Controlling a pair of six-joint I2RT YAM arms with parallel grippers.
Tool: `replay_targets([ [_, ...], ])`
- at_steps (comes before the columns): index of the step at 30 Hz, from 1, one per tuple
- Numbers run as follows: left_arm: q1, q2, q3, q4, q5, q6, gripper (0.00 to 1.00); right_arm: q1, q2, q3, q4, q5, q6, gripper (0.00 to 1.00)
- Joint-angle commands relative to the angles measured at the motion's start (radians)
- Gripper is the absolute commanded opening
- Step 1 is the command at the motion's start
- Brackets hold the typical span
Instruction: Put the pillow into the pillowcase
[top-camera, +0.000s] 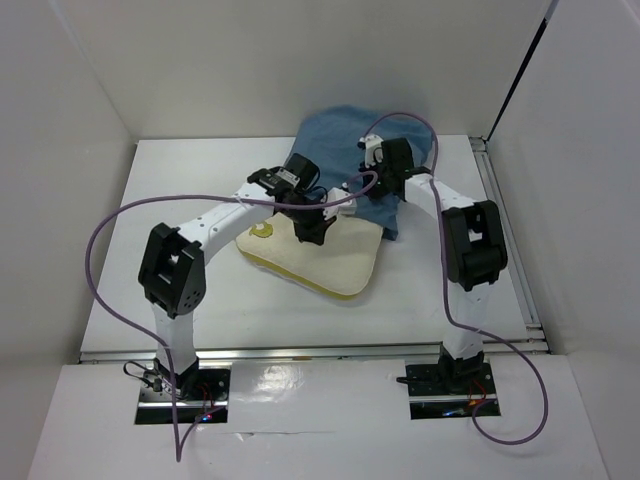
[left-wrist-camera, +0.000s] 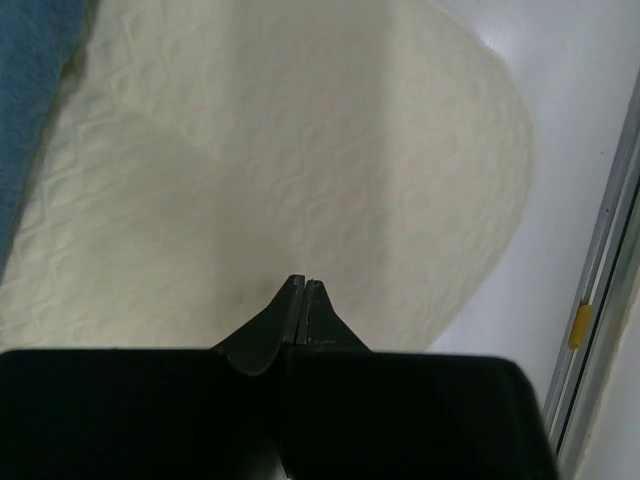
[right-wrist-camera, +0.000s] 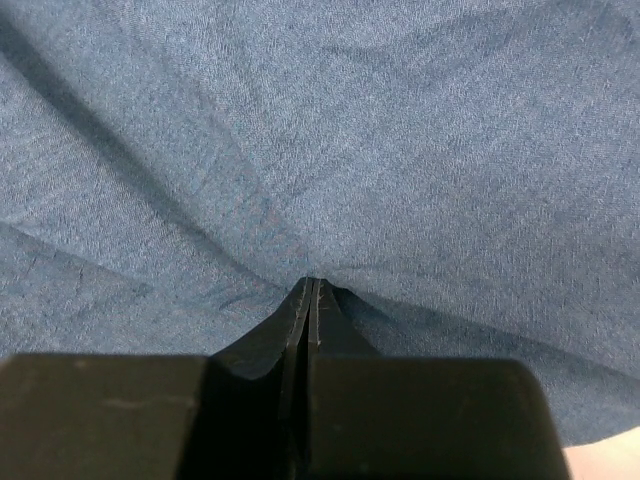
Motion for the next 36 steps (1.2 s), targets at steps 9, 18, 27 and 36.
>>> replay_targets([
  [9, 0.018, 0.033, -0.045, 0.110, -0.131, 0.008, 0.00, -0.057, -0.150, -0.120, -0.137, 0.021, 0.001, 0.00],
  [18, 0.199, 0.182, 0.085, 0.043, -0.113, -0.072, 0.00, -0.057, -0.214, -0.139, -0.266, -0.085, 0.040, 0.00],
  [27, 0.357, 0.345, 0.366, 0.001, -0.107, -0.137, 0.00, -0.057, -0.214, -0.070, -0.358, -0.252, 0.060, 0.00],
  [36, 0.309, 0.023, 0.288, -0.212, 0.154, 0.035, 1.00, -0.057, -0.185, 0.004, -0.349, -0.241, 0.060, 0.00],
])
